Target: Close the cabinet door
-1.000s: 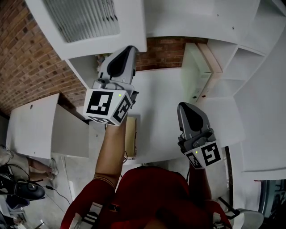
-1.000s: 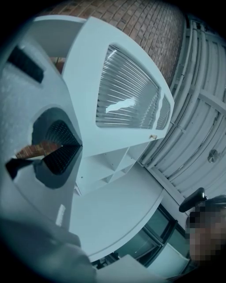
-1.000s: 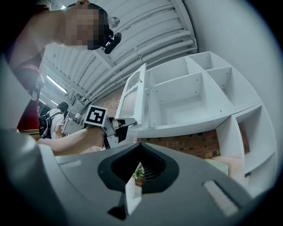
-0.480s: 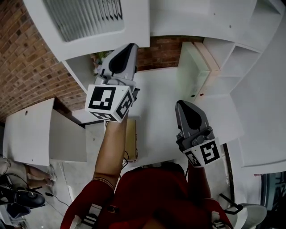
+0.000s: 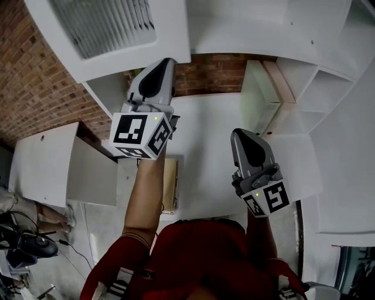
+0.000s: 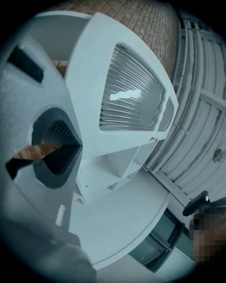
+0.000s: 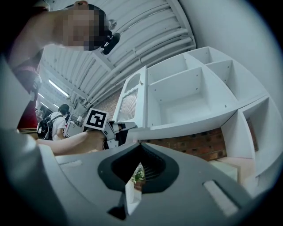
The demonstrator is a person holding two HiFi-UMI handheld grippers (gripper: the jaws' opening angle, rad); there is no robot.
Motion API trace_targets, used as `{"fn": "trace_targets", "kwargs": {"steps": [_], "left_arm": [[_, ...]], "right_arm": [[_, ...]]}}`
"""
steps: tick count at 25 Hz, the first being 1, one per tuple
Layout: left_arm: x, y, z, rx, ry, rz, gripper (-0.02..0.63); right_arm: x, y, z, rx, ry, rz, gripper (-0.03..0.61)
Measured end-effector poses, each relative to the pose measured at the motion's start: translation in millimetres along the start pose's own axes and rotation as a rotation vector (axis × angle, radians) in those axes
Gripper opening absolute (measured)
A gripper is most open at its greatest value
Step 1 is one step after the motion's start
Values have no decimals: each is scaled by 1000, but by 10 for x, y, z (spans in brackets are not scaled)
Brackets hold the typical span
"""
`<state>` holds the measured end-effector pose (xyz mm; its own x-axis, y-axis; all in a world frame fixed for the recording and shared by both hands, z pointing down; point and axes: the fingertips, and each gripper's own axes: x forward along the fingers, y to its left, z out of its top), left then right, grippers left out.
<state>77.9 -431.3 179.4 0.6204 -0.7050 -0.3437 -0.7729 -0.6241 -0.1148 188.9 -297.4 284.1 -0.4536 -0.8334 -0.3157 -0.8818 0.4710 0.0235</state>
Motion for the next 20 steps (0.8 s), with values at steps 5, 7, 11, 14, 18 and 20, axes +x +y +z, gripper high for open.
{"fn": "trace_targets", "kwargs": {"steps": [5, 7, 11, 14, 18, 20], "left_arm": [[54, 57, -32, 7, 9, 42, 2], [81, 75, -47, 10, 11, 55, 2], [133, 95, -69, 17, 13, 74, 2], [148, 122, -66, 22, 9, 85, 2], [151, 122, -73, 30, 8, 90, 2], [153, 122, -80, 31, 9, 91, 2]], "right_arm": [[37, -42, -24, 14, -10, 43, 14], [45, -88, -17, 19, -15, 50, 14], [59, -169, 20, 20, -26, 60, 14], [81, -209, -9, 27, -20, 65, 14], [102, -238, -57, 35, -10, 71, 14], [113, -235, -67, 34, -9, 78, 14]]}}
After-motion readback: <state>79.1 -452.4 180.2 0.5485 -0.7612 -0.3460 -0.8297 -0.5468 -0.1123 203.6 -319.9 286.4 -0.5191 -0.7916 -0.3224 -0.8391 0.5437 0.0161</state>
